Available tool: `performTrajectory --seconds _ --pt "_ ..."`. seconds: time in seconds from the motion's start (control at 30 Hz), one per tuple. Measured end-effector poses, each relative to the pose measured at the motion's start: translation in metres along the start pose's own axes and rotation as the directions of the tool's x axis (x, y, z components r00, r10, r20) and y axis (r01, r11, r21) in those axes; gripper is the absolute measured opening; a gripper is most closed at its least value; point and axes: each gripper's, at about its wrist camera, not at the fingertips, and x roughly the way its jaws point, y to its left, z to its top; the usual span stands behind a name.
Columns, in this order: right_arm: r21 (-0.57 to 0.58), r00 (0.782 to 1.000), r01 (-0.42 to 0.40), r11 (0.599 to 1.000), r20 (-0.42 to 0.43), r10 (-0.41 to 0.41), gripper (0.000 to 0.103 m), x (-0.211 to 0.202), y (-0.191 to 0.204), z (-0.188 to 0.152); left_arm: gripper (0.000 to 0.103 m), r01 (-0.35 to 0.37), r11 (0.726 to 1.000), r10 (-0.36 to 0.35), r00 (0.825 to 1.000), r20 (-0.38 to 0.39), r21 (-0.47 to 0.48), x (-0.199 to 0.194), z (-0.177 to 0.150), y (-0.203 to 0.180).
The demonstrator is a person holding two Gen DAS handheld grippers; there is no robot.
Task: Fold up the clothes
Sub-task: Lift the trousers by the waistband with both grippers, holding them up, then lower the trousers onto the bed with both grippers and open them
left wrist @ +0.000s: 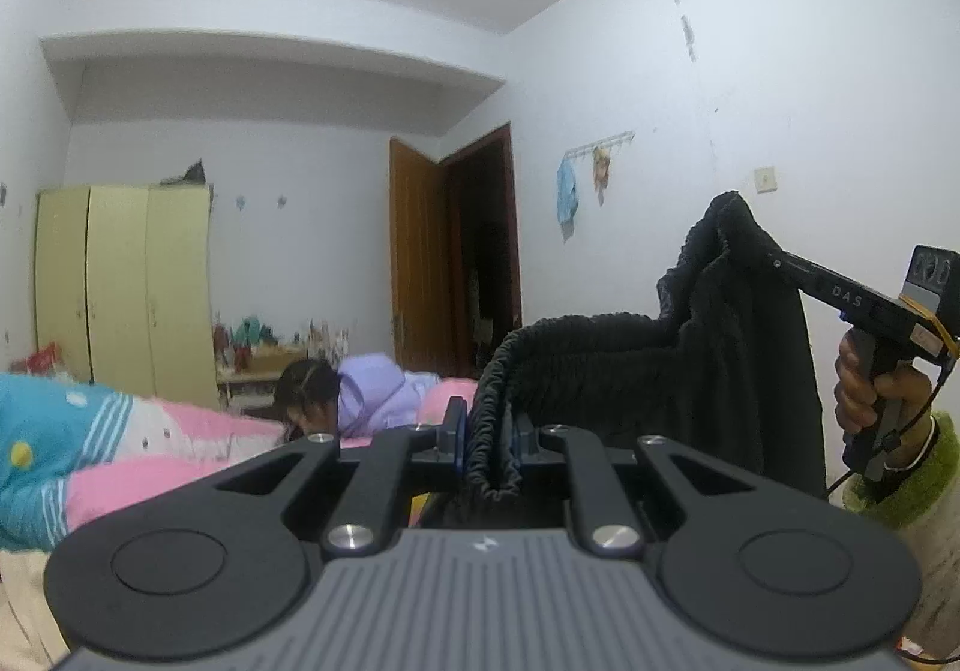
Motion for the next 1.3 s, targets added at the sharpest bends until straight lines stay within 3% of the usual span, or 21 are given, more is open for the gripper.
performTrajectory --seconds 0.1,0.37,0.63,0.73,0.83,0.93,1.07,1.13,1.2,1.3 --pt "0.013 1.0 0.002 1.0 -0.024 -0.002 0.006 0.013 -0.007 -0.011 0.014 -0.006 1.0 0.005 0.999 -0.05 -0.03 0.027 -0.015 0.017" --pt "0.07 0.982 0.059 0.996 -0.181 -0.046 0.006 0.102 -0.048 -0.081 0.014 -0.04 0.993 0.022 0.987 -0.157 -0.114 0.134 -0.057 0.086" --pt "0.131 0.938 0.123 0.984 -0.34 -0.072 0.006 0.202 -0.092 -0.192 0.014 -0.11 0.971 0.047 0.958 -0.283 -0.213 0.262 -0.127 0.174" --pt "0.148 0.906 0.153 0.977 -0.416 -0.079 0.006 0.234 -0.102 -0.249 0.014 -0.135 0.964 0.052 0.94 -0.337 -0.227 0.316 -0.167 0.203" --pt "0.16 0.857 0.184 0.97 -0.509 -0.079 0.006 0.269 -0.116 -0.313 0.014 -0.162 0.959 0.058 0.914 -0.402 -0.232 0.369 -0.213 0.227" --pt "0.162 0.79 0.207 0.965 -0.61 -0.067 0.006 0.291 -0.118 -0.387 0.014 -0.197 0.951 0.058 0.873 -0.485 -0.24 0.42 -0.272 0.251" --pt "0.154 0.682 0.226 0.962 -0.73 -0.044 0.006 0.311 -0.122 -0.489 0.014 -0.237 0.945 0.061 0.808 -0.586 -0.228 0.474 -0.35 0.275" --pt "0.168 0.631 0.239 0.956 -0.775 -0.021 0.007 0.317 -0.126 -0.529 0.019 -0.234 0.946 0.062 0.809 -0.585 -0.223 0.481 -0.376 0.28" --pt "0.213 0.6 0.277 0.937 -0.8 0.004 0.014 0.317 -0.131 -0.559 0.027 -0.23 0.948 0.062 0.811 -0.582 -0.219 0.487 -0.401 0.285" --pt "0.376 0.63 0.332 0.865 -0.771 0.093 0.017 0.31 -0.15 -0.573 0.029 -0.208 0.946 0.046 0.846 -0.531 -0.25 0.477 -0.41 0.29"
